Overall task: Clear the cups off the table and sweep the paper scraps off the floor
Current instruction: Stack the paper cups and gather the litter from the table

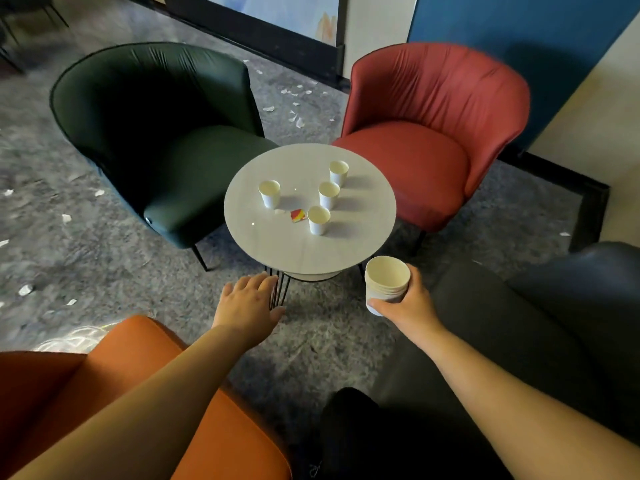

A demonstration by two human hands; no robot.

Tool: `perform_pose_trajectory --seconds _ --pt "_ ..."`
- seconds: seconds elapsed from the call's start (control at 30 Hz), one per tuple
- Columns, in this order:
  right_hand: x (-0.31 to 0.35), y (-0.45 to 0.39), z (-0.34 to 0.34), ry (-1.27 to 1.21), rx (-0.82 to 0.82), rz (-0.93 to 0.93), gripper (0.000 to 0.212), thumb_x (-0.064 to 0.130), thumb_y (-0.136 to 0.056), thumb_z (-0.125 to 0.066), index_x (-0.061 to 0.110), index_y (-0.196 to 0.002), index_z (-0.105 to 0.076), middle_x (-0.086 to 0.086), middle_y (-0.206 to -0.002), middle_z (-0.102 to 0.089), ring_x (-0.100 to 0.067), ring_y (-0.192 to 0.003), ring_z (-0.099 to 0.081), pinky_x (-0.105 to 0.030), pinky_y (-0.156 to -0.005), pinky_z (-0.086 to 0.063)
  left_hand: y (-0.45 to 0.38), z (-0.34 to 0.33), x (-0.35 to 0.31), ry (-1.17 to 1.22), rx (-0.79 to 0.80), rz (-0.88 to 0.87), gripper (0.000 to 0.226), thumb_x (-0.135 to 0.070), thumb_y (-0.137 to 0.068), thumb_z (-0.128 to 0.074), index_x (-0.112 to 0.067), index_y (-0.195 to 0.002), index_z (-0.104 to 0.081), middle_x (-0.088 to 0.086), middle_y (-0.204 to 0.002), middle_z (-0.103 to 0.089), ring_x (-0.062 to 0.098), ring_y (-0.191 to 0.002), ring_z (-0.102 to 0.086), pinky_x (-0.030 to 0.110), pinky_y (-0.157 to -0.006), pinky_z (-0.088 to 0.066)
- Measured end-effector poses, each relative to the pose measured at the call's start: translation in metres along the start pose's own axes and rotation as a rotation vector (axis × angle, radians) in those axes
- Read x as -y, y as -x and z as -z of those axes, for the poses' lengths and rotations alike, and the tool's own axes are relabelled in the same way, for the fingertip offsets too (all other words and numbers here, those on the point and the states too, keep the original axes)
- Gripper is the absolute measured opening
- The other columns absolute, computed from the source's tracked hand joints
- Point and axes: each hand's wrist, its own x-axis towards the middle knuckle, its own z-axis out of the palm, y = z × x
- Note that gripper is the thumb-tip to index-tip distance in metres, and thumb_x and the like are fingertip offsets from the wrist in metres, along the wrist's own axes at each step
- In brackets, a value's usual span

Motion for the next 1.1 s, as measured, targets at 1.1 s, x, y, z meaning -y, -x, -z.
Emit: perform_pose_trajectory --seconds 1.1 --pt "-0.048 -0.351 -0.125 0.049 0.047 0.016 0.081 0.02 -0.061 -0.09 0.017 -0.128 -0.043 0.013 -0.115 -0.049 -0.006 -0.105 -0.048 -0.016 -0.081 -0.041 -0.372 -0.089 -0.017 0.337 0.168 -0.066 0.084 -0.041 -0.078 -0.075 -0.034 -0.147 -0.028 -0.008 -0.147 -0.032 0.019 -0.134 -0.036 0.037 -0.098 -0.046"
